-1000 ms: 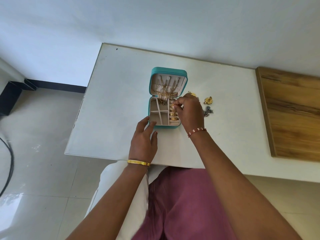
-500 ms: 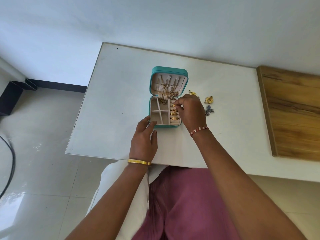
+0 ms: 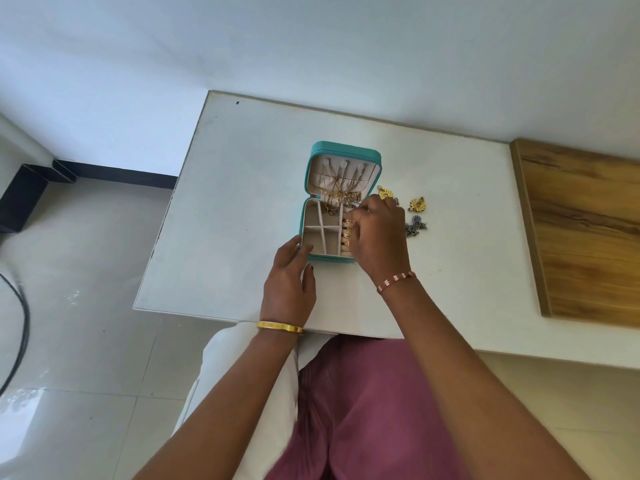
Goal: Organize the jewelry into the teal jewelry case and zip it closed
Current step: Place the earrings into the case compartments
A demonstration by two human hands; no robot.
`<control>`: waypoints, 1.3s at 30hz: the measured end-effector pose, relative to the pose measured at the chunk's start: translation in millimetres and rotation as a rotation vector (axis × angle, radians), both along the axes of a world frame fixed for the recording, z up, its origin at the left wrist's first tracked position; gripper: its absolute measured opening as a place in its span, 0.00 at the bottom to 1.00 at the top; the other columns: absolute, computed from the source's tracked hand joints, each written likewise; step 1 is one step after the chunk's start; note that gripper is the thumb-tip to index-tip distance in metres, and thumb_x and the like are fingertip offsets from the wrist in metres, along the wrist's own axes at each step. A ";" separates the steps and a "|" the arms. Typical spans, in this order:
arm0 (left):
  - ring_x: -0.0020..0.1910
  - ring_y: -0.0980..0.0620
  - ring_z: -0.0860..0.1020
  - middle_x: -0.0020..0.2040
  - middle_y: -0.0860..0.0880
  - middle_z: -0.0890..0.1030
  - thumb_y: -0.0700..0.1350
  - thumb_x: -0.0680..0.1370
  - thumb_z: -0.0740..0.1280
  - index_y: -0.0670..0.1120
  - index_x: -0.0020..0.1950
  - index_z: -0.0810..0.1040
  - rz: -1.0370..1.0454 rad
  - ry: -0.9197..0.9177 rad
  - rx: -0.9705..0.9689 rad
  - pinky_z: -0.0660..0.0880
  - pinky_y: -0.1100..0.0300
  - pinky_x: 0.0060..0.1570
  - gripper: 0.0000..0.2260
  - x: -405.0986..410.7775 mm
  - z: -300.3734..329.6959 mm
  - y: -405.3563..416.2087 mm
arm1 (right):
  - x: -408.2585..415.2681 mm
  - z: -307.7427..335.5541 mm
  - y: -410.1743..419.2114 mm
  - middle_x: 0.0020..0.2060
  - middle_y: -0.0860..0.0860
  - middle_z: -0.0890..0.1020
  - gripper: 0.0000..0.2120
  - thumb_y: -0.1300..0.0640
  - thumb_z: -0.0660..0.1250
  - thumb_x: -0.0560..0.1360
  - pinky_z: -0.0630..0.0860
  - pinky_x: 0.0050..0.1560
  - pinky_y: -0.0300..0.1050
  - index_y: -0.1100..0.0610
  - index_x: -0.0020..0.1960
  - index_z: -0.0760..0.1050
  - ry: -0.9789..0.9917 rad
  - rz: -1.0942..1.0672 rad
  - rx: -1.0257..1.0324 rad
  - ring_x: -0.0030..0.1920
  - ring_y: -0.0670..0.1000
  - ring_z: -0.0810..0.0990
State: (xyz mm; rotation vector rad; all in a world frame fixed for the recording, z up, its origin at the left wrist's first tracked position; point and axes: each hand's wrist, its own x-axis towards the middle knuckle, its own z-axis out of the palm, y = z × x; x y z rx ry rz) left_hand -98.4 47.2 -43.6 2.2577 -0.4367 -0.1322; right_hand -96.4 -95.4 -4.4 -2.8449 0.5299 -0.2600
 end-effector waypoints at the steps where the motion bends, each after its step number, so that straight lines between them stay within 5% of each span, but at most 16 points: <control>1: 0.62 0.43 0.74 0.64 0.40 0.74 0.32 0.74 0.63 0.39 0.61 0.75 0.014 -0.001 -0.014 0.67 0.62 0.58 0.16 0.2 0.6 -0.1 | -2.1 0.1 6.0 0.39 0.60 0.79 0.06 0.64 0.66 0.68 0.71 0.46 0.52 0.64 0.42 0.80 -0.049 -0.034 0.014 0.44 0.61 0.75; 4: 0.60 0.44 0.76 0.61 0.41 0.77 0.32 0.73 0.63 0.38 0.60 0.76 0.066 0.002 -0.059 0.67 0.67 0.58 0.15 2.5 -0.2 1.0 | -7.4 -5.1 28.7 0.36 0.58 0.79 0.08 0.56 0.69 0.68 0.71 0.42 0.49 0.61 0.36 0.80 -0.049 -0.047 0.038 0.41 0.59 0.75; 10: 0.44 0.45 0.80 0.51 0.42 0.83 0.34 0.74 0.64 0.42 0.56 0.80 0.168 0.128 -0.149 0.67 0.74 0.47 0.12 5.6 4.2 5.0 | -6.0 -12.5 38.7 0.46 0.59 0.79 0.09 0.57 0.65 0.74 0.68 0.50 0.51 0.62 0.44 0.80 0.087 -0.101 0.081 0.52 0.60 0.73; 16: 0.47 0.56 0.77 0.54 0.42 0.82 0.35 0.74 0.66 0.42 0.57 0.79 0.188 0.205 -0.166 0.62 0.87 0.45 0.12 7.2 6.1 5.8 | -3.2 -12.4 45.6 0.47 0.60 0.80 0.12 0.56 0.62 0.76 0.68 0.51 0.49 0.63 0.48 0.80 0.130 -0.179 0.167 0.53 0.60 0.74; 24: 0.54 0.50 0.79 0.56 0.42 0.81 0.36 0.74 0.65 0.43 0.58 0.78 0.189 0.225 -0.168 0.63 0.79 0.50 0.13 6.8 5.0 5.8 | 3.6 -14.6 51.3 0.37 0.63 0.80 0.10 0.60 0.64 0.73 0.70 0.49 0.48 0.66 0.39 0.79 0.098 -0.258 0.314 0.45 0.64 0.77; 33: 0.56 0.49 0.79 0.57 0.42 0.80 0.37 0.75 0.65 0.43 0.58 0.78 0.200 0.231 -0.181 0.64 0.75 0.53 0.12 6.3 6.3 5.9 | 3.9 -16.9 47.6 0.43 0.61 0.81 0.11 0.58 0.62 0.76 0.68 0.50 0.47 0.64 0.45 0.79 0.117 -0.193 0.255 0.50 0.61 0.76; 39: 0.51 0.51 0.78 0.56 0.43 0.81 0.37 0.75 0.65 0.43 0.58 0.79 0.198 0.217 -0.170 0.64 0.81 0.47 0.12 7.0 5.7 6.2 | -0.1 -17.6 40.8 0.41 0.60 0.82 0.12 0.55 0.64 0.75 0.71 0.50 0.47 0.63 0.45 0.80 0.094 -0.127 0.227 0.48 0.61 0.77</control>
